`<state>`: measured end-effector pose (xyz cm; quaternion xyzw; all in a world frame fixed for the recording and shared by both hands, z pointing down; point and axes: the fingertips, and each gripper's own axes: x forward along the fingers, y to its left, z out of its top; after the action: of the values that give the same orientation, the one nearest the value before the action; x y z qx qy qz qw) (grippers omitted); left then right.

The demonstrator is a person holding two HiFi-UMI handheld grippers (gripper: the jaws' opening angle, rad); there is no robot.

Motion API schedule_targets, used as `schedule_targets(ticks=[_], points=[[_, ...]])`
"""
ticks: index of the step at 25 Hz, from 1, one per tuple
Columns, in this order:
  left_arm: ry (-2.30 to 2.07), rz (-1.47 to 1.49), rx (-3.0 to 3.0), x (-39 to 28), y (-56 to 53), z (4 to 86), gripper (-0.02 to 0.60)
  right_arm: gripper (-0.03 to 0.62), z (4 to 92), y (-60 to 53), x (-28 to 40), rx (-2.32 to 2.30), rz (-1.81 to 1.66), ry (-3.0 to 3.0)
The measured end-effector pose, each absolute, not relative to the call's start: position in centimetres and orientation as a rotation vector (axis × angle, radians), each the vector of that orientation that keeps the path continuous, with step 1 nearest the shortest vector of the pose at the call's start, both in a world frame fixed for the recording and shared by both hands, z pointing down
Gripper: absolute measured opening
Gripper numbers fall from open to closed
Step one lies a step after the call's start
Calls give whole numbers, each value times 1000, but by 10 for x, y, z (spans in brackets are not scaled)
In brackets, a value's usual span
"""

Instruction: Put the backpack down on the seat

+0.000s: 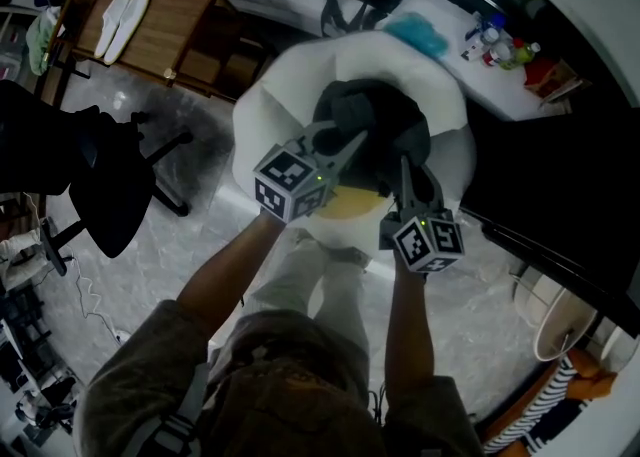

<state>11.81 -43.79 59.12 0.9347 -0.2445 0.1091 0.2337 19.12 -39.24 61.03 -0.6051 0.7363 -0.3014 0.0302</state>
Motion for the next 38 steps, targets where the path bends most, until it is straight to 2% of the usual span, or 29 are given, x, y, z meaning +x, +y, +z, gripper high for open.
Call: schedule_targets(ticks=[27,33,36,38], points=[[-745,313,2564,121,-467,696,40,44,719,-437,184,-1948,-910,2271],[-779,276,2597,122,-473,696,49,49,727,-440,182,-1977,-905,2255],[-815,300,2591,116,-472,697,71,79,726,-437,185,-2022,-906,2233],[-862,305,2585,111,-472,696,98,159,727,-434,188,-2053,-918,2221]])
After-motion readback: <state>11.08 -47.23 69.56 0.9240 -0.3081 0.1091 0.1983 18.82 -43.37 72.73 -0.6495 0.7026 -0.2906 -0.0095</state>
